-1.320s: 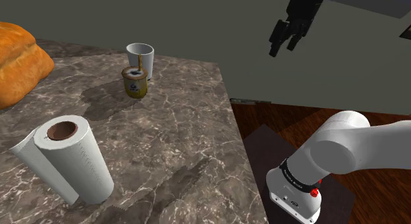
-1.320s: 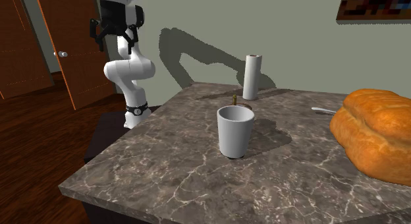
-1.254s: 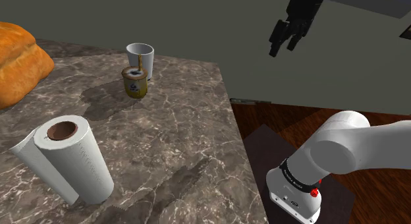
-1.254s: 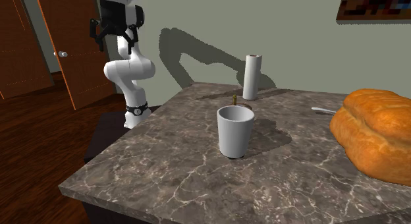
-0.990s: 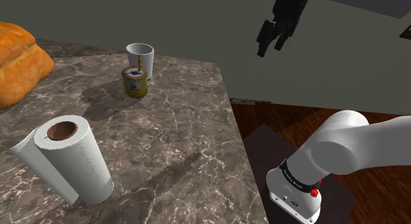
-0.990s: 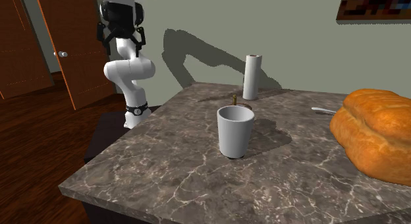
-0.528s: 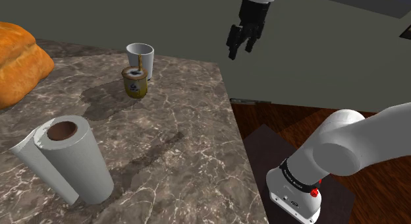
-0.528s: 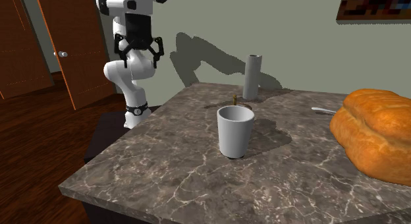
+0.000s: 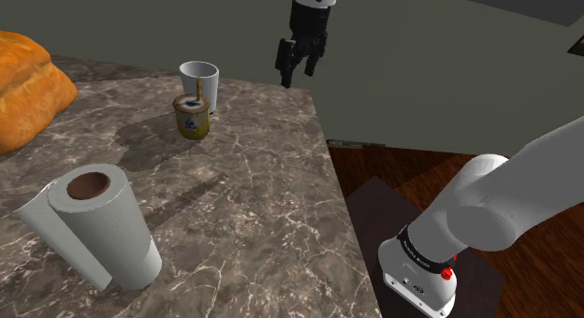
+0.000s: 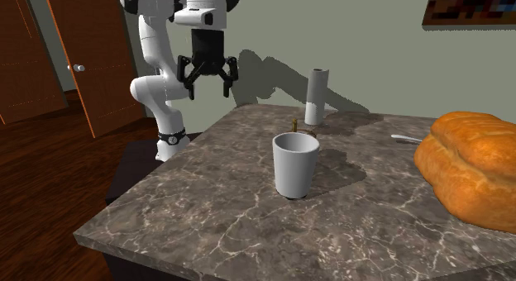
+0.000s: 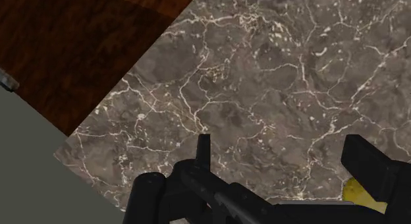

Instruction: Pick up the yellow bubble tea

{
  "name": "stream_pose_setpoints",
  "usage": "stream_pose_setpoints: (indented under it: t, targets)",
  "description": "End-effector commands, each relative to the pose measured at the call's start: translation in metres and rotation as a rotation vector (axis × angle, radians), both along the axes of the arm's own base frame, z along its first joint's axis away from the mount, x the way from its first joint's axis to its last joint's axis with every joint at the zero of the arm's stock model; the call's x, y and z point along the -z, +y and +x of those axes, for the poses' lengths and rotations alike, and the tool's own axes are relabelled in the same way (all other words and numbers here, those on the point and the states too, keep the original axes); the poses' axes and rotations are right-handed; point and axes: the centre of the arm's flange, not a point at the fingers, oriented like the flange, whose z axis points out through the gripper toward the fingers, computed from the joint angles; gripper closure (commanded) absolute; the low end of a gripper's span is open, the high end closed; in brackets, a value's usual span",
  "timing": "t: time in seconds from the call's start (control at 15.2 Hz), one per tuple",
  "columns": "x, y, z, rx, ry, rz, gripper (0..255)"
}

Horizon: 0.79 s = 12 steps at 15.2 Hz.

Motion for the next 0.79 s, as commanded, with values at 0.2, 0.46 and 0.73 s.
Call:
stream_pose_setpoints:
  t: [0.2,0.46,0.73]
  targets:
    - [0.020,0.050,0.037,-0.083,0.006,0.020,0]
    - [0.033,0.092,0.063,-0.150,0.012,0.035,0]
    - [0.047,0.135,0.086,-0.216,0.017,0.050,0]
